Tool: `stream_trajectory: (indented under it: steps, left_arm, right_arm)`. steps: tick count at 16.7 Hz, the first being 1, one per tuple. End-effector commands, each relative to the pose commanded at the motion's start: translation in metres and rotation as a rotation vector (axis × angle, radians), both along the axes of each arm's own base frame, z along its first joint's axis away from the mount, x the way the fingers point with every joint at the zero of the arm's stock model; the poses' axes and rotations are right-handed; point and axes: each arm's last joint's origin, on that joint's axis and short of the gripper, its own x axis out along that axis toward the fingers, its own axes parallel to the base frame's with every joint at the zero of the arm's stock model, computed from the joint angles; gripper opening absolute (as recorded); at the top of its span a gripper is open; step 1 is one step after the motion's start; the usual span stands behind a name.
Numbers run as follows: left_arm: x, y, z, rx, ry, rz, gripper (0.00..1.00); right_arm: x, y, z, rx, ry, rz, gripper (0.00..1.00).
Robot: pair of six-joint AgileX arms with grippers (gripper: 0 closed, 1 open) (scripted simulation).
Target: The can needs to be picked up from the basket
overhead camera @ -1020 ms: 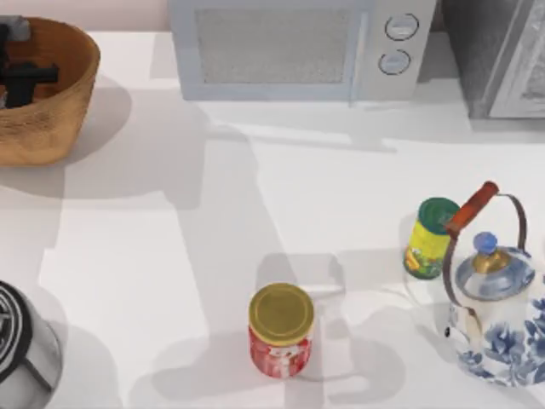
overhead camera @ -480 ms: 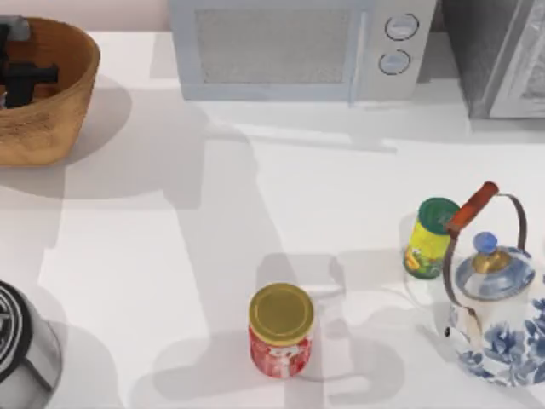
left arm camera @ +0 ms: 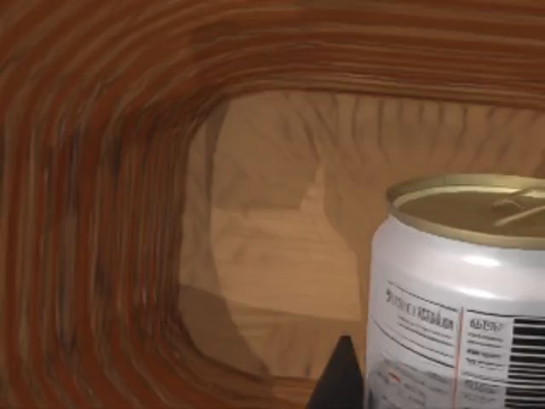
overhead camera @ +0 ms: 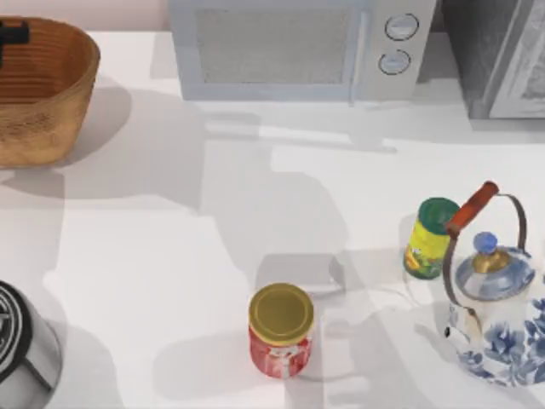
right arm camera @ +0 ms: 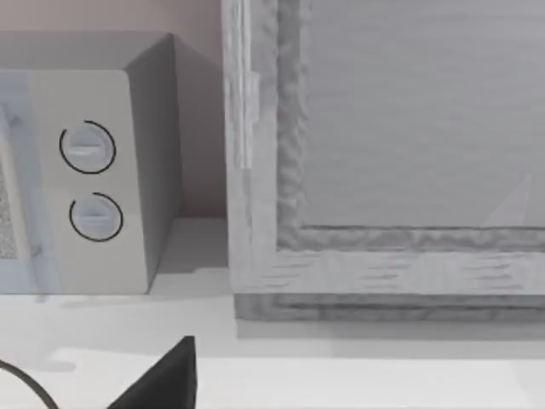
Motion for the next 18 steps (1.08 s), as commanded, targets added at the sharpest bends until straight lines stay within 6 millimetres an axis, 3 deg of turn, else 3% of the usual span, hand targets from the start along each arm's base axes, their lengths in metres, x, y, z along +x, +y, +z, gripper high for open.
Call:
stream_trajectory:
  steps: [4, 8, 10, 13, 15, 18]
  left_arm:
    - [-0.077, -0.014, 0.052, 0.009, -0.198, 0.019, 0.0]
    - [-0.184, -0.038, 0.073, 0.01, -0.456, -0.004, 0.0]
    - [-0.237, -0.049, 0.066, 0.01, -0.602, -0.028, 0.0]
    - [-0.299, -0.061, 0.036, 0.012, -0.81, -0.067, 0.0]
    - [-0.326, -0.065, 0.009, 0.016, -0.933, -0.084, 0.0]
    - [-0.348, -0.068, -0.031, 0.028, -1.082, -0.086, 0.0]
  right_arm:
    - [0.0, 0.0, 0.0, 0.0, 0.0, 0.0, 1.0]
    - [0.0, 0.0, 0.0, 0.0, 0.0, 0.0, 1.0]
    - [0.0, 0.0, 0.0, 0.0, 0.0, 0.0, 1.0]
    - [0.0, 0.0, 0.0, 0.0, 0.0, 0.0, 1.0]
    - [0.0, 0.0, 0.0, 0.0, 0.0, 0.0, 1.0]
    - [0.0, 0.0, 0.0, 0.0, 0.0, 0.0, 1.0]
